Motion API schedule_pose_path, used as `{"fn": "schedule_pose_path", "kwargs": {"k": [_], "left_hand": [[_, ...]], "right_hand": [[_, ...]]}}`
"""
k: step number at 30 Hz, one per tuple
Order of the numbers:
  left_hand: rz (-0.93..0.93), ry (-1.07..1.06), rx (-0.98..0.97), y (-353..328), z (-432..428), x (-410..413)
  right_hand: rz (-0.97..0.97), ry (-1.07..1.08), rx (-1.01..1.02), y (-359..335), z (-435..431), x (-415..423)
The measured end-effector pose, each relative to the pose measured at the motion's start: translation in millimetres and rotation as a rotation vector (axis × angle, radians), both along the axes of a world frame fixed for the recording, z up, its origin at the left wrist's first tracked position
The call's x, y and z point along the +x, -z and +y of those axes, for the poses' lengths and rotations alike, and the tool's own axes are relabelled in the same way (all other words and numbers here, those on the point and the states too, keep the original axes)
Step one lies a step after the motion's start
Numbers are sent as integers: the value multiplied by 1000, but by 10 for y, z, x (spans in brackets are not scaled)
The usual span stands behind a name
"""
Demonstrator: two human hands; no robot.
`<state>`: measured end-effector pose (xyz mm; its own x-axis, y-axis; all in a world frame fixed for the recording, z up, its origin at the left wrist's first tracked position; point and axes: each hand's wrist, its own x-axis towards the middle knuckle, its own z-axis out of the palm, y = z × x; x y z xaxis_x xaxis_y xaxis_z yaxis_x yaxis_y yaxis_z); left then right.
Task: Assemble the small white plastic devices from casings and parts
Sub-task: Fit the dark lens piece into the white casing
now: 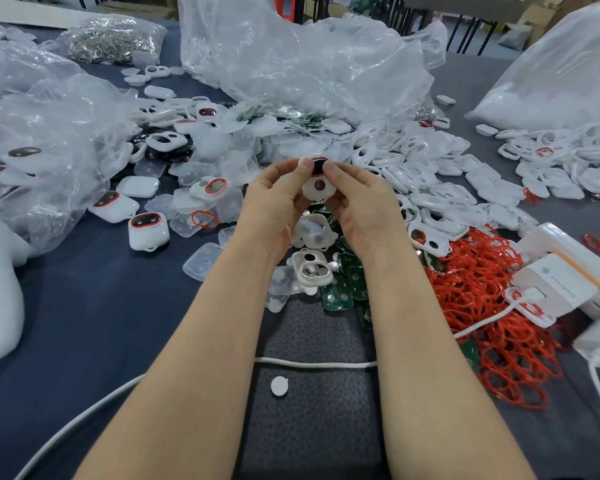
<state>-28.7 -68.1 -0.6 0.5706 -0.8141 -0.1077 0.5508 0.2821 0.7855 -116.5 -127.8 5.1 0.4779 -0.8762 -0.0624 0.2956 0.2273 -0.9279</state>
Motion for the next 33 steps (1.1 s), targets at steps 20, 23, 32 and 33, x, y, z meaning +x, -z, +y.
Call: {"fn": "schedule_pose_path", "kwargs": {"k": [20, 23, 32, 33], "left_hand": [[-1, 67, 30, -19, 26, 34], [-11, 64, 22, -29, 43, 32], [7, 26, 8, -32, 30, -18], [-5, 15, 19, -25, 24, -20]], "right_hand": [[-77, -173, 129, 11, -51, -71], [-44, -187, 117, 25, -48, -66], [-58, -192, 174, 22, -56, -33], [-63, -192, 180, 25, -57, -33]]}}
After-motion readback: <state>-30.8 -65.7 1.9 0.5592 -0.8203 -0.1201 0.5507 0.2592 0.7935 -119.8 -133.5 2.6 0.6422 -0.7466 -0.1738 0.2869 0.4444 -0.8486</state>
